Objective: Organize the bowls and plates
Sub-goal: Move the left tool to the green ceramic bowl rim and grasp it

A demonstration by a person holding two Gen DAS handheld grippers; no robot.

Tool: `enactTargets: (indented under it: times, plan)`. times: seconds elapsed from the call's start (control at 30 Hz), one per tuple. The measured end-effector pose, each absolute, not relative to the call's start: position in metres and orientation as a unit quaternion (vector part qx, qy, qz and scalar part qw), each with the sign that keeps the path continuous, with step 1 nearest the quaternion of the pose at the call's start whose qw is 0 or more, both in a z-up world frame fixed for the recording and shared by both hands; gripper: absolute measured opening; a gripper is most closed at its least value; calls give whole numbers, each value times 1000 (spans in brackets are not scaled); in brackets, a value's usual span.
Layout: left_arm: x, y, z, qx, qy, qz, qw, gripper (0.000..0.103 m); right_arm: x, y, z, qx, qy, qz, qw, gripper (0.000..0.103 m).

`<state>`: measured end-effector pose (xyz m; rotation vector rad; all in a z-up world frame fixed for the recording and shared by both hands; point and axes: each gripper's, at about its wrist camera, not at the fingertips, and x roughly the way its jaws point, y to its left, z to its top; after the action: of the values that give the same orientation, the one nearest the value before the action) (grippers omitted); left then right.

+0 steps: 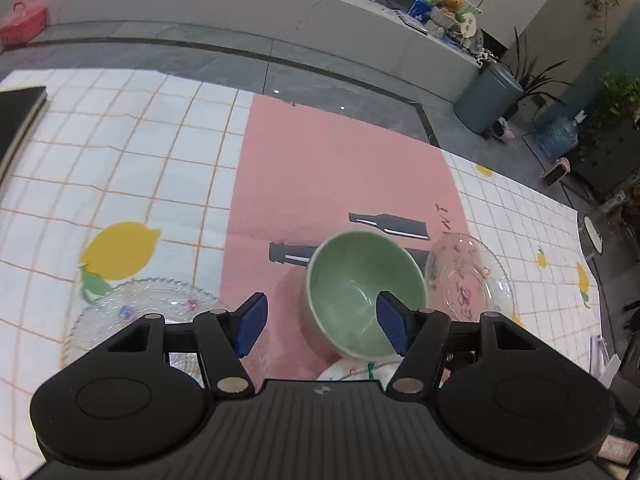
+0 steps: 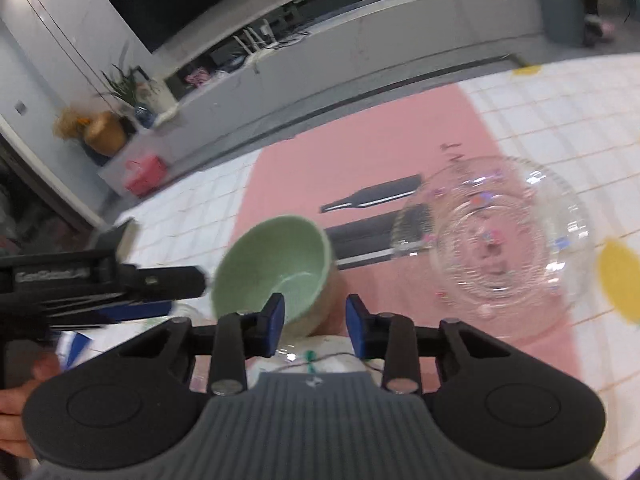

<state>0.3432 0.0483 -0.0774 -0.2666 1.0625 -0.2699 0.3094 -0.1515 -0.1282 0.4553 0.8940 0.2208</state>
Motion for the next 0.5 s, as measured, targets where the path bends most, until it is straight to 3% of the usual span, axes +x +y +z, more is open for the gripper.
enactTargets:
  times: [0.1, 0.17, 0.3, 0.5]
  plan:
    - [353, 49, -92, -146, 518, -112, 835, 67, 315, -147, -132, 214, 430, 103, 871, 30]
    - [359, 52, -101, -164, 534, -102, 823, 60, 319, -146, -136, 219, 432, 107, 868, 21]
    - [365, 56, -111, -208, 537, -111, 810, 58, 326, -148, -138, 228, 427, 98, 869, 19]
    - [366, 44, -118, -198, 537, -99, 814, 54, 334, -145, -146, 241, 436, 92, 862, 20]
